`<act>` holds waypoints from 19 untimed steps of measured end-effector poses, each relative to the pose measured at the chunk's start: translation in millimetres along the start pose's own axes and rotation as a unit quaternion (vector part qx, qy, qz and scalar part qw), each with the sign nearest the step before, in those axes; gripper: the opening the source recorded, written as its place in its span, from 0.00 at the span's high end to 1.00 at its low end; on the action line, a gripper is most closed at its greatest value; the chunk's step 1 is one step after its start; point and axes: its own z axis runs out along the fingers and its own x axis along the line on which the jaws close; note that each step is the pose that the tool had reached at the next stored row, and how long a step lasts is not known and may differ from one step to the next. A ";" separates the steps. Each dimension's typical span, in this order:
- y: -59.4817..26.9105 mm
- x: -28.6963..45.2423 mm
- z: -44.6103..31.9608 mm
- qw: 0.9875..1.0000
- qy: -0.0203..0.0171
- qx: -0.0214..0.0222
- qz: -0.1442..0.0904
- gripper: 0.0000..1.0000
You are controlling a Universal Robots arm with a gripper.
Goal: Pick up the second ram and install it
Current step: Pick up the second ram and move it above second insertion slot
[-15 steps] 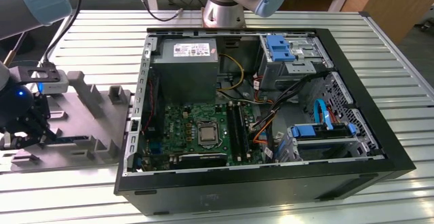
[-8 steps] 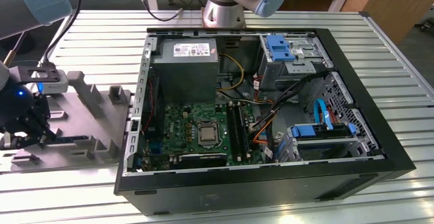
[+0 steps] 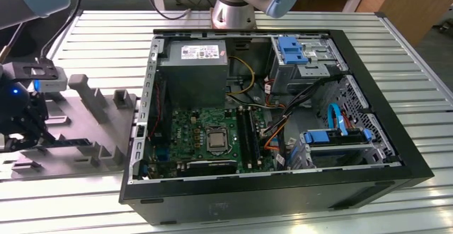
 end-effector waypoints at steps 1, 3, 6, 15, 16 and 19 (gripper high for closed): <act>0.0 0.0 -2.6 1.000 0.000 0.000 0.000 0.89; 0.0 -0.1 -7.4 1.000 0.000 0.000 0.000 0.89; 0.0 -0.2 -14.5 1.000 0.000 0.000 0.000 0.89; 0.0 -0.4 -33.1 1.000 0.000 0.000 0.000 0.89; 0.0 -0.5 -35.5 1.000 0.000 0.000 0.000 0.89; 0.0 -0.6 -42.5 1.000 0.000 0.000 0.000 0.89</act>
